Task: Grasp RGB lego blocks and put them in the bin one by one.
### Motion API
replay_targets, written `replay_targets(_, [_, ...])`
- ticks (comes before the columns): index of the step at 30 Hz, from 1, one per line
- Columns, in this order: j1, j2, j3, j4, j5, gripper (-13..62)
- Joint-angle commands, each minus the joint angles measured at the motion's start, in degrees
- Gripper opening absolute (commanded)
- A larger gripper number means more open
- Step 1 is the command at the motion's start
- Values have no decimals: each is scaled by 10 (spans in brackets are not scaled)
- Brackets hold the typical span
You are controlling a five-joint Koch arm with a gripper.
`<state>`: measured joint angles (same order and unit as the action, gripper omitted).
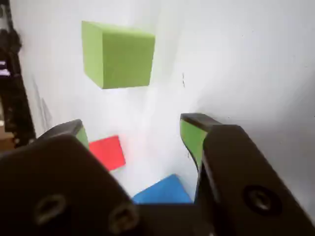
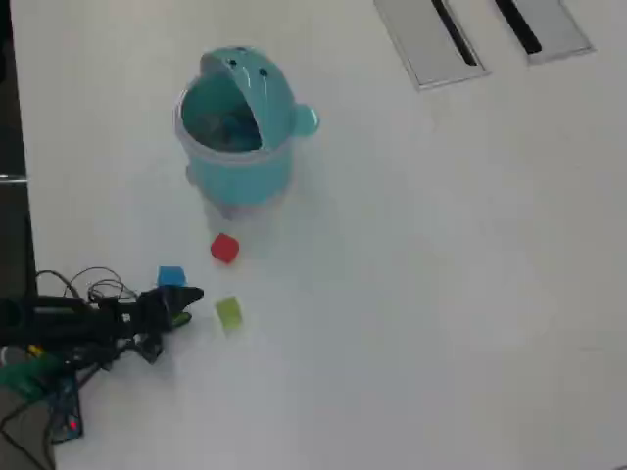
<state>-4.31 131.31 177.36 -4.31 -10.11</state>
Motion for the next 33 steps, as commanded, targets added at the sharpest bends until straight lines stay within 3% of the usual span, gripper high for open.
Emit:
replay_targets(1, [0,32,43,40,-1,340])
replay_targets(33, [0,33,41,9,-12,337])
